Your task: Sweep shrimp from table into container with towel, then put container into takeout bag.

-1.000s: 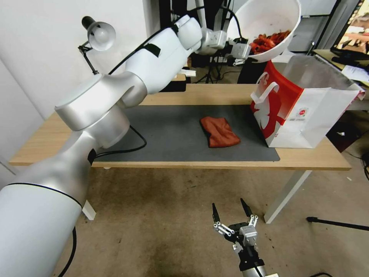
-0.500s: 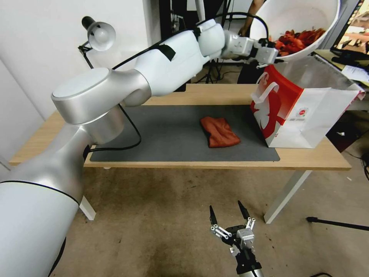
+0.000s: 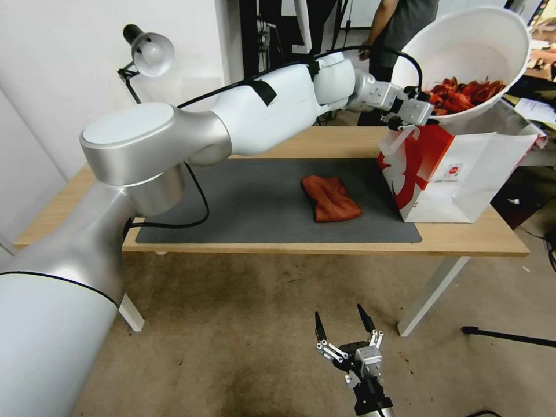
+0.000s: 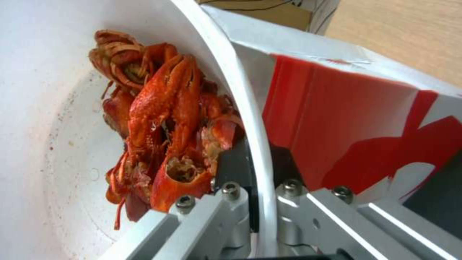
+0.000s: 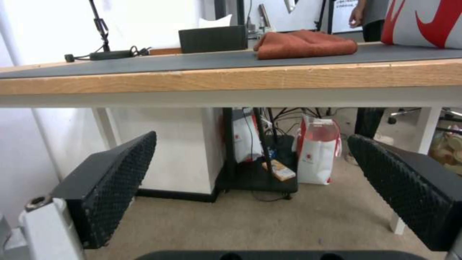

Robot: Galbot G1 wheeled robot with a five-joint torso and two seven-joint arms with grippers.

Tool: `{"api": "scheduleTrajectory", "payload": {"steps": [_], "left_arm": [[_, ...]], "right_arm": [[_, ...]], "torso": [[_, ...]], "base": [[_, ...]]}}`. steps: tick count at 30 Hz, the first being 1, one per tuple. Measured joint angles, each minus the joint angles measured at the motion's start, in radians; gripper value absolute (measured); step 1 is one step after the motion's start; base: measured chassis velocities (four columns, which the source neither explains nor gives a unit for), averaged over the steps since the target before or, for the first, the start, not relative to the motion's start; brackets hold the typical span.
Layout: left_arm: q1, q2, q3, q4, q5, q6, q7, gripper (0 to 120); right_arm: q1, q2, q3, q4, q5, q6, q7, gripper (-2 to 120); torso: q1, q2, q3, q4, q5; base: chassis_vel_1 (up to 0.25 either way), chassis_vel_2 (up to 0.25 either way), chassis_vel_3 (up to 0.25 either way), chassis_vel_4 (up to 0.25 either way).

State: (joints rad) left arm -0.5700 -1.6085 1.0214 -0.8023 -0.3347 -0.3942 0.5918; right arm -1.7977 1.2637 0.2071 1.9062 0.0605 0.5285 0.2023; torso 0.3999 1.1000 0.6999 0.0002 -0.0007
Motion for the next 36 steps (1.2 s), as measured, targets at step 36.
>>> {"api": "scheduleTrajectory", "payload": {"steps": [36], "left_arm": [[-0.012, 0.000, 0.043, -0.040, -0.055, 0.019, 0.020, 43]], "right_arm": [[0.007, -0.001, -0.008, -0.011, -0.001, 0.004, -0.001, 100]], "torso": [[0.000, 0.000, 0.000, -0.0002, 0.0009]], "base": [[0.000, 0.000, 0.000, 0.000]]}}
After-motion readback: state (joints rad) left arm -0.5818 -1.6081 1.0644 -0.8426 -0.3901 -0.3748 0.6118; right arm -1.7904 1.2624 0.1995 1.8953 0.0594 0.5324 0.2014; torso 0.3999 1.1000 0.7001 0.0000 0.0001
